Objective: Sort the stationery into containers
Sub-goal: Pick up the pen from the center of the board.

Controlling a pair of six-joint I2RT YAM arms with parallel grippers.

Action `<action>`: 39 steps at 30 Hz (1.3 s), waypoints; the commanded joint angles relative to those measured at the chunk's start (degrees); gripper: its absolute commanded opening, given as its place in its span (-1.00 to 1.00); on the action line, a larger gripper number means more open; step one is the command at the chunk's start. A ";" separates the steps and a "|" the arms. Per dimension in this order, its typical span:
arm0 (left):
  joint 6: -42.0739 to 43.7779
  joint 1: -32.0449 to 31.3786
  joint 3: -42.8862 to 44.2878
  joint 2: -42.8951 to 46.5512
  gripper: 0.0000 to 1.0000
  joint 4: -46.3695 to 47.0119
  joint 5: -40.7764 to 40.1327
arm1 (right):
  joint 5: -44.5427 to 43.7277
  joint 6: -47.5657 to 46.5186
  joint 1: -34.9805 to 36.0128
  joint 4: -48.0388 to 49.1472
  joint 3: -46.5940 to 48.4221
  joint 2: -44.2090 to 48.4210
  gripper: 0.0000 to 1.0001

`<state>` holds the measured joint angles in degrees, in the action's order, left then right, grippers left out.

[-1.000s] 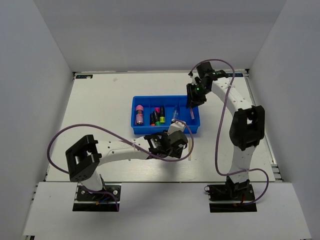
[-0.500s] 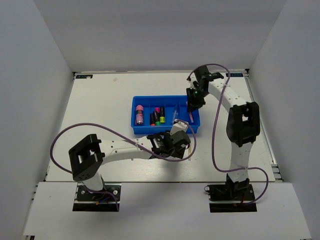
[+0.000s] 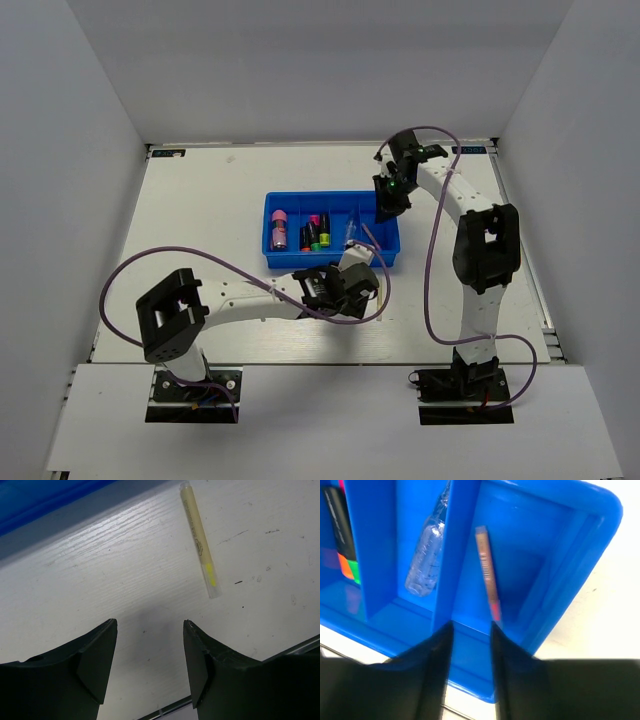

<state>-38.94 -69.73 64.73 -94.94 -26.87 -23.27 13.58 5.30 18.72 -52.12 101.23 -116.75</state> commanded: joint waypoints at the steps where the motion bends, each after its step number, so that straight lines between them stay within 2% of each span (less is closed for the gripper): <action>1: -0.52 -0.32 -0.83 3.44 0.32 0.42 -0.90 | -0.05 0.32 -0.17 0.96 -0.16 1.26 -0.74; 2: -0.35 -0.40 -0.83 3.44 0.32 0.33 -0.99 | -0.22 0.50 -0.09 1.05 -0.24 1.26 -0.95; 3: -0.35 -0.40 -0.83 3.44 0.32 0.42 -0.90 | -0.22 0.59 0.00 0.79 -0.16 1.17 -0.91; 5: -0.35 -0.40 -0.92 3.44 0.32 0.68 -0.99 | -0.22 0.68 -0.17 0.61 0.02 1.26 -0.67; 6: -0.44 -0.32 -0.92 3.62 0.32 0.42 -0.99 | 0.04 0.50 0.00 0.70 -0.15 1.43 -0.32; 7: -0.44 -0.40 -0.92 3.44 0.32 0.42 -0.99 | 0.56 0.41 -0.09 0.70 -0.24 1.61 -0.21; 9: -0.26 -0.40 -0.66 3.18 0.24 0.59 -0.90 | 2.66 0.06 -0.18 0.61 -1.20 3.36 -0.17; 10: 0.09 -0.40 -0.31 2.66 0.21 0.85 -0.73 | 3.28 -0.20 -0.35 0.61 -1.82 4.24 -0.28; 11: 0.61 -0.40 0.48 1.87 0.17 1.03 -0.64 | 3.81 -1.16 -0.26 1.05 -2.17 5.21 -0.49; 12: 0.97 -0.49 1.70 1.16 0.12 0.95 -0.20 | 3.21 -2.13 -0.18 1.92 -4.00 9.39 -0.99; 14: 2.63 -0.40 3.90 -1.29 -0.07 0.95 0.50 | 0.75 -3.10 -0.09 3.68 -9.09 14.93 -1.00; 15: 2.90 -0.40 5.65 -2.00 -0.10 1.03 0.42 | -2.30 -3.97 -0.35 5.95 -11.04 19.06 -1.00; 16: 3.43 -0.23 6.45 -2.70 -0.10 1.21 0.50 | -5.81 -4.33 -0.26 8.59 -17.58 23.45 -1.00; 17: 4.04 -0.05 8.90 -4.97 -0.10 1.38 0.50 | -10.20 -6.68 -0.61 11.05 -19.82 27.50 -0.73; 18: 4.05 0.12 9.62 -5.78 -0.10 1.91 0.94 | -12.07 -7.49 -1.40 11.94 -22.11 29.28 0.23; 19: 4.22 0.30 10.32 -7.61 0.05 1.48 1.64 | -15.22 -8.28 -0.80 13.52 -28.31 32.95 0.33; 20: 4.05 0.74 12.68 -9.55 0.15 1.65 1.73 | -15.25 -9.68 -1.57 13.10 -29.93 34.55 0.22; 21: 3.70 1.09 13.22 -10.26 0.18 1.65 2.08 | -15.08 -9.87 -1.76 12.83 -31.52 39.18 -0.99; 25: 2.38 1.79 17.00 -15.71 0.26 1.47 2.52 | -14.20 -9.52 -3.34 13.52 -44.16 48.97 -1.00; 27: 1.42 1.88 17.97 -17.81 0.26 1.30 2.87 | -14.20 -8.91 -3.87 13.71 -46.98 52.65 -0.90; 29: 0.80 2.06 18.85 -18.70 0.26 0.86 2.79 | -14.20 -7.68 -4.48 14.85 -49.88 56.18 -0.90; 39: -0.61 1.97 21.49 -23.80 0.18 0.16 0.86 | -14.20 -5.65 -6.94 15.73 -51.31 59.09 -0.90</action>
<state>-38.61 -67.77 83.92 -119.00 -26.72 -21.19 -0.05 -1.19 12.60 -38.59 50.04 -58.59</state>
